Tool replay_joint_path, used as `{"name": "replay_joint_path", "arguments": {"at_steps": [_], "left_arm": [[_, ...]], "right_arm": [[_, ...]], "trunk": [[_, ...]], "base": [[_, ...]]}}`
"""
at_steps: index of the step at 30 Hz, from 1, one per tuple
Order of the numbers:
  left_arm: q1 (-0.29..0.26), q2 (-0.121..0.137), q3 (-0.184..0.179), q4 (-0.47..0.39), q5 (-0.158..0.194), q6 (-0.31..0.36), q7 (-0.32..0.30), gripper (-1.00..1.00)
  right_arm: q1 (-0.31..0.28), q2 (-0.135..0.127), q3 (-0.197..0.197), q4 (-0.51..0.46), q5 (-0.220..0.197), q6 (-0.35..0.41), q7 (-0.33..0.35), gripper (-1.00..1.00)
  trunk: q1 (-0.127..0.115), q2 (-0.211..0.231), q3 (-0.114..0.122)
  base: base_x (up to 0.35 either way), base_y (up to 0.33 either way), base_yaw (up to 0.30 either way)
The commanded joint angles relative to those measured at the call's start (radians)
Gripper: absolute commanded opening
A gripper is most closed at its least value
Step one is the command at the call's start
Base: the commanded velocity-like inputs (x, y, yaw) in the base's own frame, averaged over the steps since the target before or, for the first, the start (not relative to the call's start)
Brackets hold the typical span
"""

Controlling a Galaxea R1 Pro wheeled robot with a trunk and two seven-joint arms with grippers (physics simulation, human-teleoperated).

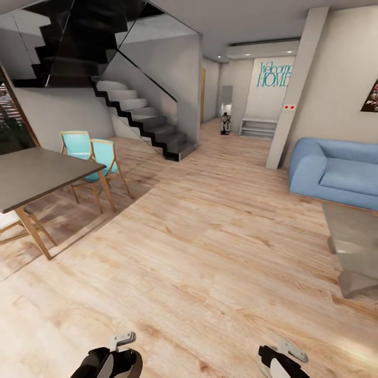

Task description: Place each of the two pumpkins and all three candles from the living room inside a cabinet in the living room (use any cabinet), then make sure every cabinet is closed, and position the cauldron so it is next to a table in the living room.

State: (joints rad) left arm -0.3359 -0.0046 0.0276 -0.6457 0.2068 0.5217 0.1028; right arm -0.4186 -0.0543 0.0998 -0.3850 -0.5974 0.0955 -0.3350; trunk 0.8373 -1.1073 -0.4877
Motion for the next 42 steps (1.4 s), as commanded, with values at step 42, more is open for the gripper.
{"name": "replay_joint_path", "arguments": {"at_steps": [42], "left_arm": [[0.0,0.002,0.0,0.0,0.002,-0.002,-0.002,-1.0]], "right_arm": [[0.0,0.002,0.001,0.002,0.001,-0.065,-0.004,-1.0]], "trunk": [[-0.077,0.14,0.077]], "base": [[0.0,0.0,-0.217]]}}
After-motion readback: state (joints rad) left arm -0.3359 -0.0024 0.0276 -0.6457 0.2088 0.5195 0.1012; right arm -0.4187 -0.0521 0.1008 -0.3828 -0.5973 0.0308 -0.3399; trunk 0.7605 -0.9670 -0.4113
